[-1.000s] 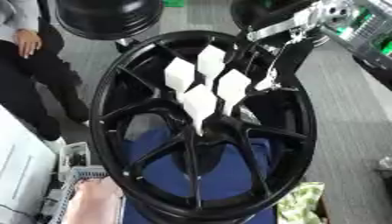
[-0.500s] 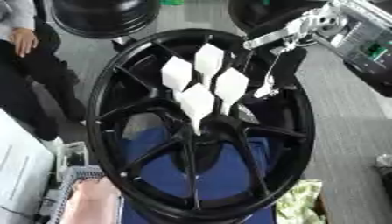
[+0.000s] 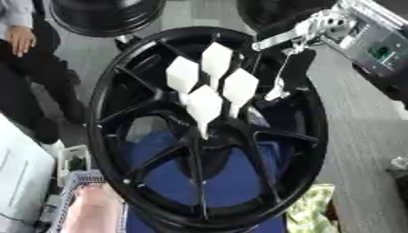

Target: Pull the pin out of the wheel hub.

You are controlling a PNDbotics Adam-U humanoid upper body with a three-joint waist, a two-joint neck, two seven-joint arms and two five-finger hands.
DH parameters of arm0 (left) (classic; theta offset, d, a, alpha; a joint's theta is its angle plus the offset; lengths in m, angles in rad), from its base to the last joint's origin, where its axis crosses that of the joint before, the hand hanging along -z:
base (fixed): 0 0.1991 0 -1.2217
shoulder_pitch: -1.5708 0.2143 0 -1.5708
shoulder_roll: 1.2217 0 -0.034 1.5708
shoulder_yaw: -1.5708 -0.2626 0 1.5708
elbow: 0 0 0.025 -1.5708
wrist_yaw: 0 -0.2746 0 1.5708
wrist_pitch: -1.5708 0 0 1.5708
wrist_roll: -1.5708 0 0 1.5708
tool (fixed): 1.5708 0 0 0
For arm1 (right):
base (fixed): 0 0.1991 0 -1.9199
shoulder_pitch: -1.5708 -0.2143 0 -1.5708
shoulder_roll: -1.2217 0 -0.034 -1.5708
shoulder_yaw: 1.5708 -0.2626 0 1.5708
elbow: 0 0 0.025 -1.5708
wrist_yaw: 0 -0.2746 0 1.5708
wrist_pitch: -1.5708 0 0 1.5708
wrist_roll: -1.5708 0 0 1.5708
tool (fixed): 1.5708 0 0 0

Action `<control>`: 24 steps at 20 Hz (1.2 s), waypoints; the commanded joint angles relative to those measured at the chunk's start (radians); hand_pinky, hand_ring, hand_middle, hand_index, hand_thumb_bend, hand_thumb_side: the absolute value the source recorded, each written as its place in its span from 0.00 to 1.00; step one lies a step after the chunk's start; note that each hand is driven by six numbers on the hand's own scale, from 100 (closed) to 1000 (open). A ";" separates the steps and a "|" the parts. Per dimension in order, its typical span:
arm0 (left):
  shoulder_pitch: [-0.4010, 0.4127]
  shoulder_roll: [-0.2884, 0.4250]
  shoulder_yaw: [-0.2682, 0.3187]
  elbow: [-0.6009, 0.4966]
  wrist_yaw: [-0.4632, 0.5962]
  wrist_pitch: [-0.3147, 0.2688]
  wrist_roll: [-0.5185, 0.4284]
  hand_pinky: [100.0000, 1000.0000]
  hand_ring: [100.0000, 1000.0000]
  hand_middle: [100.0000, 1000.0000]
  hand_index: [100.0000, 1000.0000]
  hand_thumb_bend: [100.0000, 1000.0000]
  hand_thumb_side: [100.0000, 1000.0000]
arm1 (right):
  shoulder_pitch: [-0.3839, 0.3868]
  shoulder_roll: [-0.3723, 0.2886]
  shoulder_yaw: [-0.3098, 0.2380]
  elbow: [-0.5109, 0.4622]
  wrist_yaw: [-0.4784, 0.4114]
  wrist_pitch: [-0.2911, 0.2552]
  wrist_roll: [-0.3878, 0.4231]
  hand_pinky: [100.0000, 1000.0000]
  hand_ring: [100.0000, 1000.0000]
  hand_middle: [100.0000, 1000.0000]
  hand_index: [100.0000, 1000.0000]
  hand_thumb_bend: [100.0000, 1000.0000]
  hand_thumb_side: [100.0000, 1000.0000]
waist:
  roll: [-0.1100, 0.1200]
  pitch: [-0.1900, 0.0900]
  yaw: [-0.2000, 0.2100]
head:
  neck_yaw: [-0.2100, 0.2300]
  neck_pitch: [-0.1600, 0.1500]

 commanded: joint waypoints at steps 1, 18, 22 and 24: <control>-0.016 0.009 0.005 -0.016 0.004 -0.003 -0.002 0.54 1.00 0.71 0.71 0.45 0.67 | -0.022 -0.007 -0.021 0.007 0.003 -0.003 0.000 0.93 0.90 0.84 0.89 0.31 0.24 | 0.005 0.003 0.002 | -0.004 0.005; -0.019 0.015 0.006 -0.016 -0.001 0.001 -0.009 0.55 1.00 0.71 0.71 0.44 0.67 | -0.038 -0.014 0.031 -0.058 -0.055 0.005 0.000 0.93 0.90 0.87 0.89 0.35 0.28 | -0.002 -0.005 0.002 | -0.002 0.005; -0.020 0.013 0.006 -0.016 0.000 0.000 -0.010 0.55 1.00 0.71 0.71 0.44 0.67 | -0.039 -0.013 0.036 -0.061 -0.056 0.006 0.000 0.93 0.90 0.85 0.89 0.35 0.28 | -0.006 -0.006 0.003 | -0.001 0.005; -0.019 0.013 0.006 -0.016 0.001 0.000 -0.010 0.55 1.00 0.71 0.71 0.44 0.67 | -0.039 -0.012 0.037 -0.059 -0.052 0.009 0.000 0.93 0.90 0.83 0.88 0.34 0.28 | -0.006 -0.006 0.003 | -0.002 0.005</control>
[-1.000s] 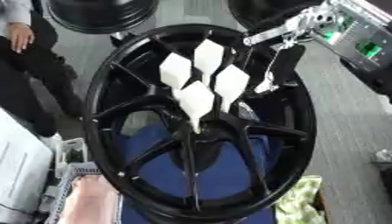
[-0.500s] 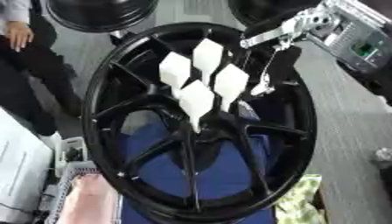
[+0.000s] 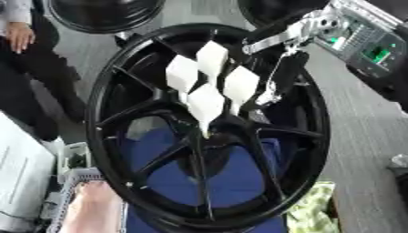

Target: Pull the pin out of the wheel hub.

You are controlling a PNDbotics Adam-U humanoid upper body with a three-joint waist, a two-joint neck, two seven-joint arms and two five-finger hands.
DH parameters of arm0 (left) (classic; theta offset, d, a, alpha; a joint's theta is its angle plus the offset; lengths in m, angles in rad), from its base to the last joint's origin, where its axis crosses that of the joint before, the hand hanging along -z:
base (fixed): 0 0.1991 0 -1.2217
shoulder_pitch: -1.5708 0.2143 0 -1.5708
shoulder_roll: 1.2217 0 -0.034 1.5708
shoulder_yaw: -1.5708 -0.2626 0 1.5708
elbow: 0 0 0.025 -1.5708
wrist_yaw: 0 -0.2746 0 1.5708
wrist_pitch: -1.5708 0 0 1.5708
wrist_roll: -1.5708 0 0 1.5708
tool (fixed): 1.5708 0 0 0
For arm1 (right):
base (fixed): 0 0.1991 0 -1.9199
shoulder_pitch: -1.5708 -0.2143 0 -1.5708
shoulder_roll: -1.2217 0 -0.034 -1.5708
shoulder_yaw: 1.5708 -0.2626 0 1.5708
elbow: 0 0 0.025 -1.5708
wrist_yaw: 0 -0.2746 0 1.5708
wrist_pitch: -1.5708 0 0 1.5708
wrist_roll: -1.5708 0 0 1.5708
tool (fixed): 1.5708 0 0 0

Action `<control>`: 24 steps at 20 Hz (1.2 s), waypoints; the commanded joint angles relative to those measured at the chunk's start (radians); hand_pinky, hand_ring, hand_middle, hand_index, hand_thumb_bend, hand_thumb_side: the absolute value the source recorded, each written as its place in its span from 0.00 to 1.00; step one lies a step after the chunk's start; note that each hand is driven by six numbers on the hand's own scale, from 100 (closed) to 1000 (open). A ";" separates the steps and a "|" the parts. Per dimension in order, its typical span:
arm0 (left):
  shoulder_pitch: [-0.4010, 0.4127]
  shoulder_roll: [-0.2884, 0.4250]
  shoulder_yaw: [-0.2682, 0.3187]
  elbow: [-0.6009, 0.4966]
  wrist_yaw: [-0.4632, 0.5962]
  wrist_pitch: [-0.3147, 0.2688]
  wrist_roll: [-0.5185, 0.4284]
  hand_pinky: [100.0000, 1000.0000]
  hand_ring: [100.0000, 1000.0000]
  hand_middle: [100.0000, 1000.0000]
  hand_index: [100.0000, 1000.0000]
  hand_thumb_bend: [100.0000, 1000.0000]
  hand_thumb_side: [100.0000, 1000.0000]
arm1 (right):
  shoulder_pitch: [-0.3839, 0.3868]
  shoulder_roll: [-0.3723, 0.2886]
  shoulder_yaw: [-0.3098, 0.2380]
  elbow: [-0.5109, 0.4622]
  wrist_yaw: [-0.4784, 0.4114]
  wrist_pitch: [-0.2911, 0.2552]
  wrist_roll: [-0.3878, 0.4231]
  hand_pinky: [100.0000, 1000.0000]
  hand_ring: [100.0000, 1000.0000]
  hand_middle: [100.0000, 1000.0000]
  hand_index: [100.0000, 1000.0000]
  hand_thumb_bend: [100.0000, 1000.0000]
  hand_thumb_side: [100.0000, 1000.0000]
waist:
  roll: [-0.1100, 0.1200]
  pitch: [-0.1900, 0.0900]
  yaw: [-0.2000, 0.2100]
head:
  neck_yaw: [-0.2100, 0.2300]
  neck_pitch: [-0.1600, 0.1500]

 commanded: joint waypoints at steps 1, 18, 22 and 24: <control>-0.013 0.020 0.006 -0.016 0.000 -0.002 -0.002 0.55 1.00 0.71 0.71 0.44 0.68 | -0.021 -0.018 -0.009 -0.010 0.002 0.009 -0.002 0.92 0.89 0.78 0.85 0.28 0.23 | -0.006 -0.013 0.002 | -0.002 0.005; -0.005 0.022 0.009 -0.016 0.001 0.000 0.001 0.55 1.00 0.71 0.71 0.44 0.68 | -0.040 -0.034 -0.087 -0.034 -0.022 0.126 -0.015 0.83 0.71 0.52 0.57 0.00 0.19 | -0.004 -0.016 -0.007 | 0.006 0.005; -0.002 0.027 0.011 -0.016 -0.002 0.001 0.003 0.55 1.00 0.71 0.72 0.44 0.68 | -0.049 -0.084 -0.116 -0.068 -0.026 0.149 -0.003 0.83 0.71 0.52 0.58 0.00 0.22 | -0.005 -0.021 -0.017 | 0.015 0.005; -0.001 0.029 0.012 -0.016 -0.004 0.000 0.004 0.55 1.00 0.71 0.72 0.43 0.68 | -0.045 -0.125 -0.156 -0.086 -0.026 0.160 -0.004 0.83 0.71 0.53 0.58 0.00 0.22 | -0.005 -0.023 -0.024 | 0.020 0.005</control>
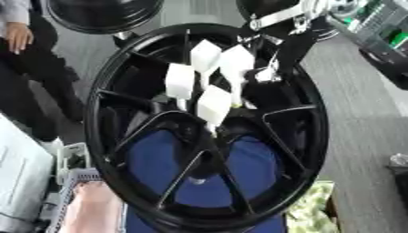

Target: Pull the pin out of the wheel hub.

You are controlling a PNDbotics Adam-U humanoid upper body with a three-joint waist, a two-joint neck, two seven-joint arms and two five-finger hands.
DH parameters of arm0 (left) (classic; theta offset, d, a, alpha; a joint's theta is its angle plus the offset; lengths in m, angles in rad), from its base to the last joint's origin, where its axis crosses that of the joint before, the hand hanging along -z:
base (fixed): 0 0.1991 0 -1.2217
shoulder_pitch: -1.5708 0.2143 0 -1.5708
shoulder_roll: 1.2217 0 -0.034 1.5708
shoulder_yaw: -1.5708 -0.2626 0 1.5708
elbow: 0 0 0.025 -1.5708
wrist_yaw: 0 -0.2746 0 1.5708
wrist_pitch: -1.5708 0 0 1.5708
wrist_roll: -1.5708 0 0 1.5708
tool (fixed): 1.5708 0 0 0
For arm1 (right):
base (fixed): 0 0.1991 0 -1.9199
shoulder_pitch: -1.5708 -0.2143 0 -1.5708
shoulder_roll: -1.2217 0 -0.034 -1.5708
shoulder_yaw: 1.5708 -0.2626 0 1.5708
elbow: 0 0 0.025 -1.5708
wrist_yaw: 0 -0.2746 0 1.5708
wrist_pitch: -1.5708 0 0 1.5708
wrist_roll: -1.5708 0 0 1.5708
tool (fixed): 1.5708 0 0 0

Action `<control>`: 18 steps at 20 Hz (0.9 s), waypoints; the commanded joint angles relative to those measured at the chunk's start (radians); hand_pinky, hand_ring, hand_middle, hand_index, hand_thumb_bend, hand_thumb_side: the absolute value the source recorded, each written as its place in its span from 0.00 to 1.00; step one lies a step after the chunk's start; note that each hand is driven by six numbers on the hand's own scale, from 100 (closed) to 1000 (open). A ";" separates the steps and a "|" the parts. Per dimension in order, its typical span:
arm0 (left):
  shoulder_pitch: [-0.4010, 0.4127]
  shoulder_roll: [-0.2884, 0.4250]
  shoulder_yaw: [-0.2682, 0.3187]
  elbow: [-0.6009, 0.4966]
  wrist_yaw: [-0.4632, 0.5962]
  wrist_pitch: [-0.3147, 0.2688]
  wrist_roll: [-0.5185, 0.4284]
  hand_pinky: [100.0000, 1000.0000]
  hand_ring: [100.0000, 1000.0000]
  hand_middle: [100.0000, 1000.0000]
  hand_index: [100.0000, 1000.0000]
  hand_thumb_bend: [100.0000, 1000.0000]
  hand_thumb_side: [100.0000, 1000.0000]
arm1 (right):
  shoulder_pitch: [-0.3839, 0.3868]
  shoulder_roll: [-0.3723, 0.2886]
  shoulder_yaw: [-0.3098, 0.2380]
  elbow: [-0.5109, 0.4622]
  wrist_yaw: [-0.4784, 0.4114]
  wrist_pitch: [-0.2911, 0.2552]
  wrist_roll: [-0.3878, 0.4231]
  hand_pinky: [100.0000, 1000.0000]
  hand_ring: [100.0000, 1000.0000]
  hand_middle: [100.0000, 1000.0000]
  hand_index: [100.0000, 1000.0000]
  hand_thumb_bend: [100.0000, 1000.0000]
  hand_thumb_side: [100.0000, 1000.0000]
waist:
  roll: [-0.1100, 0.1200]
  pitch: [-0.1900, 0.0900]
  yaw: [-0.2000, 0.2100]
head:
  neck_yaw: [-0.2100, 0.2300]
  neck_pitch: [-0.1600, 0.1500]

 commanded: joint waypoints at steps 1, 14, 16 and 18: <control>-0.002 0.029 0.012 -0.016 -0.005 0.000 0.004 0.55 1.00 0.71 0.72 0.43 0.68 | -0.010 -0.094 -0.080 -0.047 -0.009 0.021 -0.007 0.83 0.71 0.52 0.58 0.00 0.21 | -0.005 -0.022 -0.005 | 0.012 0.005; 0.011 0.040 0.022 -0.016 -0.012 0.001 0.015 0.55 1.00 0.71 0.71 0.43 0.68 | 0.430 -0.493 -0.466 -0.281 -0.076 0.145 -0.285 0.83 0.68 0.52 0.57 0.00 0.18 | -0.003 -0.015 -0.027 | 0.053 -0.005; 0.013 0.040 0.025 -0.016 -0.013 0.001 0.017 0.55 1.00 0.71 0.71 0.43 0.68 | 0.513 -0.520 -0.526 -0.272 -0.083 0.158 -0.339 0.83 0.69 0.53 0.58 0.00 0.18 | -0.003 -0.015 -0.026 | 0.057 -0.007; 0.011 0.040 0.025 -0.016 -0.013 0.001 0.018 0.55 1.00 0.71 0.71 0.45 0.67 | 0.568 -0.532 -0.561 -0.258 -0.081 0.163 -0.370 0.84 0.71 0.56 0.61 0.00 0.12 | -0.002 -0.015 -0.025 | 0.059 -0.009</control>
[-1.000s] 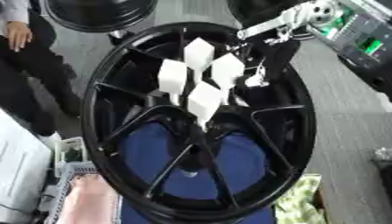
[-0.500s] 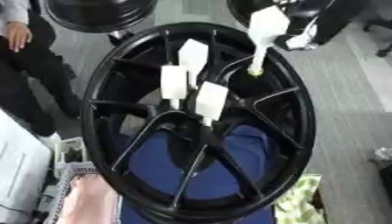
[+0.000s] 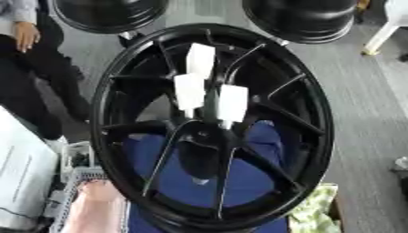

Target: Pull the pin out of the wheel hub.

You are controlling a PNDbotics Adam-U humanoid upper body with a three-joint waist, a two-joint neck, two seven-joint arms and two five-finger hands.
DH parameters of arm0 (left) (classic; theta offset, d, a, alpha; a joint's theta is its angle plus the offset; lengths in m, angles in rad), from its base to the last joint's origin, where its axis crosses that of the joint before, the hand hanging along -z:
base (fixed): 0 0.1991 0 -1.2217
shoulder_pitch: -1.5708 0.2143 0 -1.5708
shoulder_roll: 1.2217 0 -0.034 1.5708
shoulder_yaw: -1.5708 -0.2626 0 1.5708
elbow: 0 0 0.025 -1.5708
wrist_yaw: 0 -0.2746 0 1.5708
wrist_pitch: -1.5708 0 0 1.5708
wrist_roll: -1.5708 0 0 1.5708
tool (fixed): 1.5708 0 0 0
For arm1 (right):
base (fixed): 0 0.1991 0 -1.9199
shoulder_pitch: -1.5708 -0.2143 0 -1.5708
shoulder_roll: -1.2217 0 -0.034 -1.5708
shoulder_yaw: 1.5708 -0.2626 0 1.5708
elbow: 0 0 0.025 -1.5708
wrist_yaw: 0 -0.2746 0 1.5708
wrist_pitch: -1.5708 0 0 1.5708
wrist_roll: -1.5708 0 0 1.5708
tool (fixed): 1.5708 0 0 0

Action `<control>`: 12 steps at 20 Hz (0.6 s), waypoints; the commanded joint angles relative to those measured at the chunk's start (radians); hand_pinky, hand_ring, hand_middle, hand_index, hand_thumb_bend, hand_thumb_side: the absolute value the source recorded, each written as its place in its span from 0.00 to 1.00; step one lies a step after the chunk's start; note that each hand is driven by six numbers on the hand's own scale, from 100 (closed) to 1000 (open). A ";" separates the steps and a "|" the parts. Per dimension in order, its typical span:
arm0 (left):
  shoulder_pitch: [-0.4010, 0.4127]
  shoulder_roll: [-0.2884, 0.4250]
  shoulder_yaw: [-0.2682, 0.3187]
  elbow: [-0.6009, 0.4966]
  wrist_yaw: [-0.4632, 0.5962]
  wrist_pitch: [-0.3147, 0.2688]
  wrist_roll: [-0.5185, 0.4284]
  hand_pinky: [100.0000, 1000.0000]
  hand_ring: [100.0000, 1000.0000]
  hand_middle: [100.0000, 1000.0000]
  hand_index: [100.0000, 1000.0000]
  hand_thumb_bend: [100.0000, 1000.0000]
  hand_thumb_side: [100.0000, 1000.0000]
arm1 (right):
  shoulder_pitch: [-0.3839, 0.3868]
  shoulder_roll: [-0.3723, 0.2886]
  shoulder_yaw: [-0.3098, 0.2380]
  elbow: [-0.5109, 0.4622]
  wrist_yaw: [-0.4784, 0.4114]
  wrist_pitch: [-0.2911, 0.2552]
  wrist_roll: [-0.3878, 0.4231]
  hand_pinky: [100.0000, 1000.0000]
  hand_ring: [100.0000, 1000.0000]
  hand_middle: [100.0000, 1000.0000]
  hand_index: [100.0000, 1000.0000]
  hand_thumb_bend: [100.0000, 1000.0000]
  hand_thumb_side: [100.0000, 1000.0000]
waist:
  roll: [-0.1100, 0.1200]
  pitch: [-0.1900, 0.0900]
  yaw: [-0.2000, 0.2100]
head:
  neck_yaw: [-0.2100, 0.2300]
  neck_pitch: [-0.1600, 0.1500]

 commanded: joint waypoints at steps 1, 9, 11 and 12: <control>-0.007 0.030 0.012 -0.016 -0.006 -0.003 0.004 0.55 1.00 0.71 0.71 0.43 0.68 | 0.036 -0.065 -0.074 0.007 -0.005 0.008 -0.050 0.84 0.73 0.59 0.64 0.00 0.22 | -0.002 -0.015 0.001 | 0.005 -0.009; -0.015 0.028 0.008 -0.016 -0.005 -0.002 -0.002 0.55 1.00 0.71 0.71 0.43 0.68 | 0.077 -0.065 -0.056 0.027 0.073 -0.030 0.057 0.92 0.96 0.90 0.92 0.22 0.26 | 0.003 -0.014 0.006 | 0.002 -0.010; -0.015 0.028 0.007 -0.016 -0.005 -0.002 -0.003 0.55 1.00 0.71 0.72 0.43 0.68 | 0.078 -0.065 -0.057 0.034 0.094 -0.034 0.076 0.93 0.96 0.91 0.92 0.24 0.26 | 0.003 -0.013 0.006 | 0.002 -0.008; -0.016 0.027 0.007 -0.016 -0.005 -0.002 -0.003 0.55 1.00 0.71 0.72 0.43 0.68 | 0.079 -0.064 -0.060 0.041 0.103 -0.034 0.082 0.93 0.96 0.91 0.92 0.24 0.26 | 0.003 -0.013 0.006 | 0.002 -0.008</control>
